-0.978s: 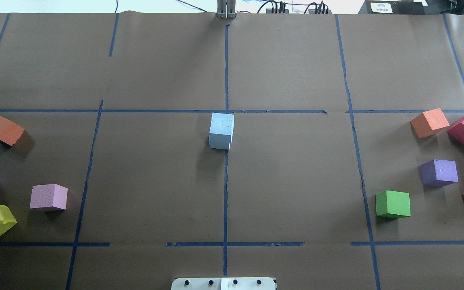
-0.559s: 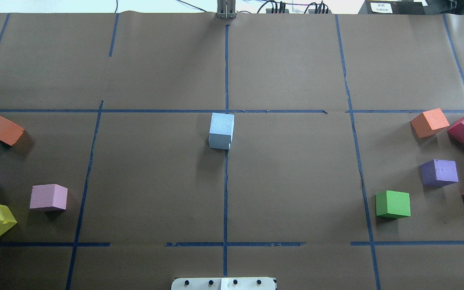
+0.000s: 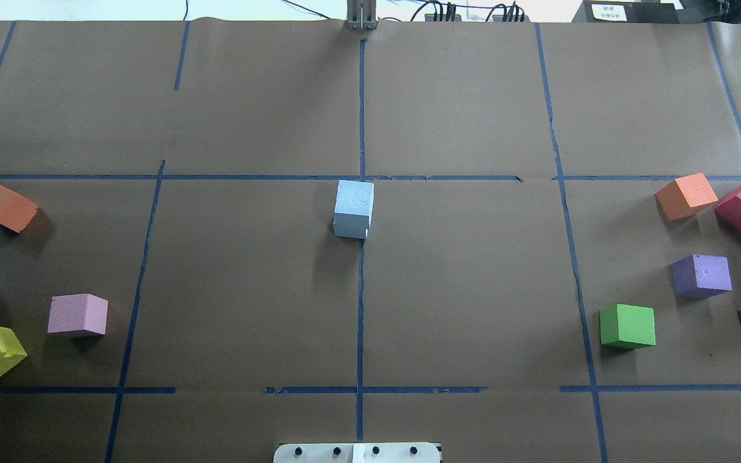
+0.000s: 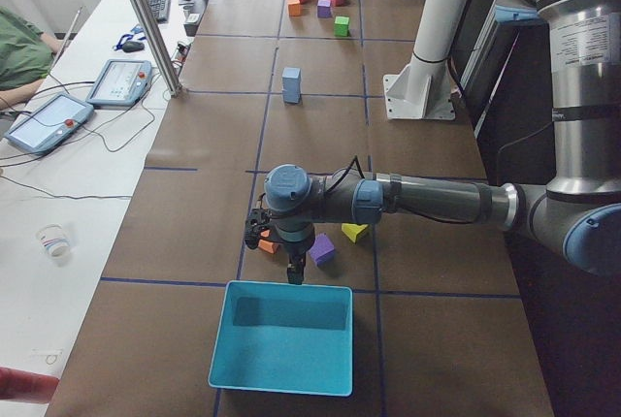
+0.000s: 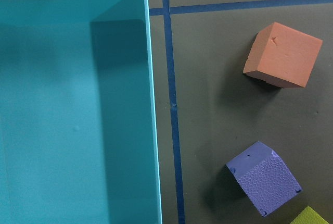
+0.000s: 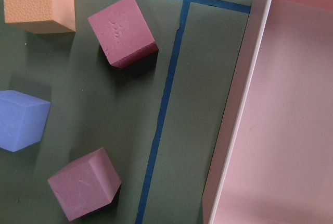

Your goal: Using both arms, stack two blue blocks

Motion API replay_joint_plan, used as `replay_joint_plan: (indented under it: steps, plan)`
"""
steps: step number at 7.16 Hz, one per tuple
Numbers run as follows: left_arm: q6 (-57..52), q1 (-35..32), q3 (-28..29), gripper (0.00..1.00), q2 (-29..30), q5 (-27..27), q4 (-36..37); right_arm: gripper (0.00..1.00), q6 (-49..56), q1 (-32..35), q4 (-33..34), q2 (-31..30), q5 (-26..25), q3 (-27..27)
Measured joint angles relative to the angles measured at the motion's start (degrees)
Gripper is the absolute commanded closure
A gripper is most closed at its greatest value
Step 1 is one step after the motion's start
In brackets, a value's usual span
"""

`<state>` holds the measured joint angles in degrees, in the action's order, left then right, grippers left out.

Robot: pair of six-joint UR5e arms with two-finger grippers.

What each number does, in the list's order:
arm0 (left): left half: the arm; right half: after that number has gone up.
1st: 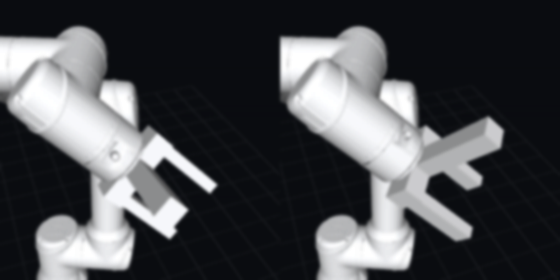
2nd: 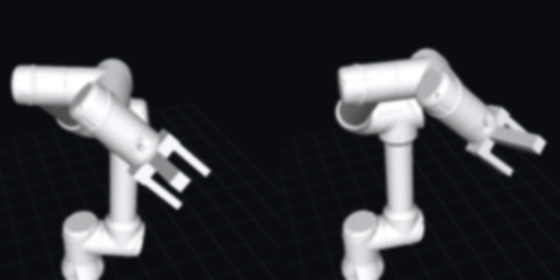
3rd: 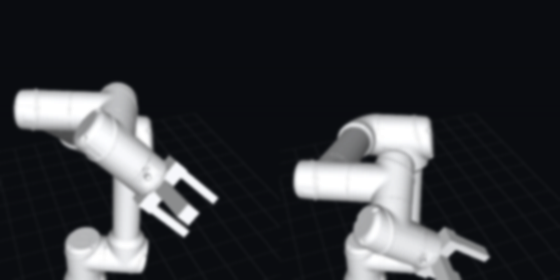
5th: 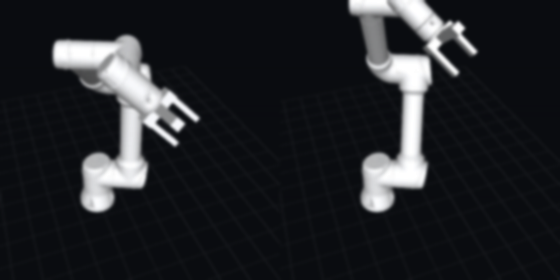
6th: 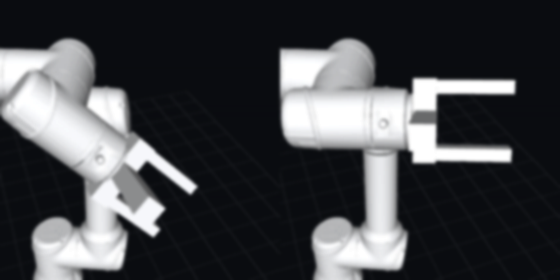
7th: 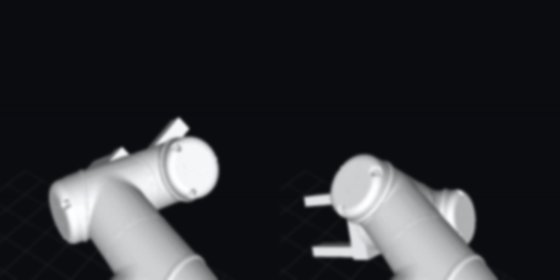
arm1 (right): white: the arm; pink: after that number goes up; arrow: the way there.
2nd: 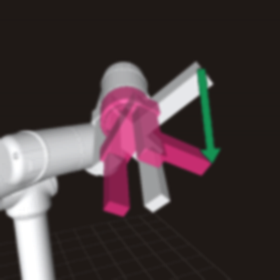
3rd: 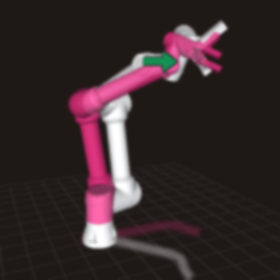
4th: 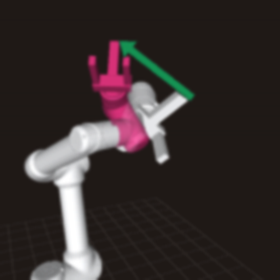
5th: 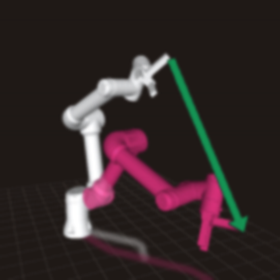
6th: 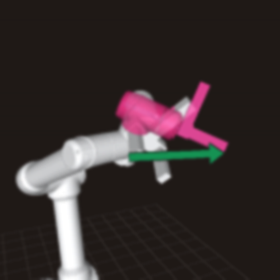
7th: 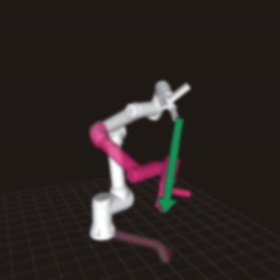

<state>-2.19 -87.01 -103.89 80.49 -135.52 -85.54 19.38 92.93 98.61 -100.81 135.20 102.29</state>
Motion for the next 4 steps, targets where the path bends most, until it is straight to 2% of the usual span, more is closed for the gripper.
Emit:
replay_joint_plan:
  steps: [4]
  plan:
    - [0.1,0.1,0.0,0.0,-0.3,-0.2,0.0,0.0,0.1,-0.5,0.0,0.0,0.1,-0.1]
